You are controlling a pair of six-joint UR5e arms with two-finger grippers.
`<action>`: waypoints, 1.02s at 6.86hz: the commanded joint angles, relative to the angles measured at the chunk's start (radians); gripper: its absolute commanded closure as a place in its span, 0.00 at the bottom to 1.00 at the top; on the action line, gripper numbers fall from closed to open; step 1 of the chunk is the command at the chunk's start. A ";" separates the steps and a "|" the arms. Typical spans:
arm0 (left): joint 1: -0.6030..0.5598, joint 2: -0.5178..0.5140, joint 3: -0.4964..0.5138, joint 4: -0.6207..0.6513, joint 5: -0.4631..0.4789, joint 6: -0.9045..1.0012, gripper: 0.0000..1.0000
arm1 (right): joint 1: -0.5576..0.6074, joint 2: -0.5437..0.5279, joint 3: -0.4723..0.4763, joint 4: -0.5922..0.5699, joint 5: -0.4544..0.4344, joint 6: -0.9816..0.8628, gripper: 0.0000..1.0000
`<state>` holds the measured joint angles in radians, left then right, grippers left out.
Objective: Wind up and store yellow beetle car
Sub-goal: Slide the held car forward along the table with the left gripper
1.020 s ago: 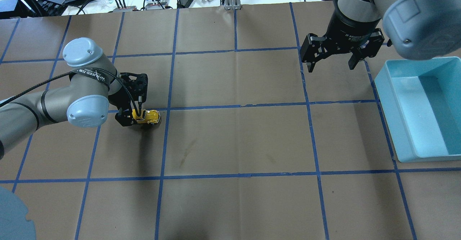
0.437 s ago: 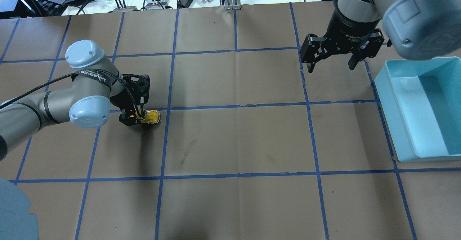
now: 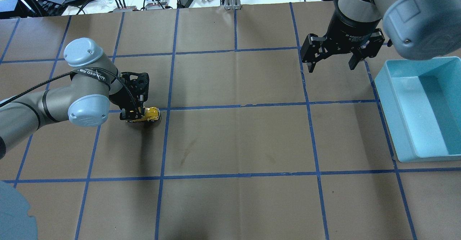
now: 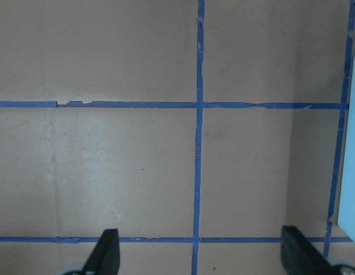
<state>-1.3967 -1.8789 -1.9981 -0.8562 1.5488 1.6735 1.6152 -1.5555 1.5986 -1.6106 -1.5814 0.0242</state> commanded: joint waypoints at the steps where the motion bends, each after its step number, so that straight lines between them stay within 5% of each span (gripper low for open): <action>1: -0.051 0.017 0.004 -0.007 -0.010 -0.088 0.79 | 0.000 0.000 0.000 0.000 0.000 0.000 0.00; 3: -0.140 0.029 0.004 -0.003 -0.068 -0.092 0.78 | -0.001 0.000 0.000 0.000 0.001 0.000 0.00; 7: -0.105 0.015 -0.002 0.003 -0.069 -0.009 0.78 | 0.000 0.000 -0.005 0.000 0.000 -0.001 0.00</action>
<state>-1.5106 -1.8628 -1.9994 -0.8532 1.4817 1.6593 1.6151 -1.5555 1.5953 -1.6107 -1.5810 0.0235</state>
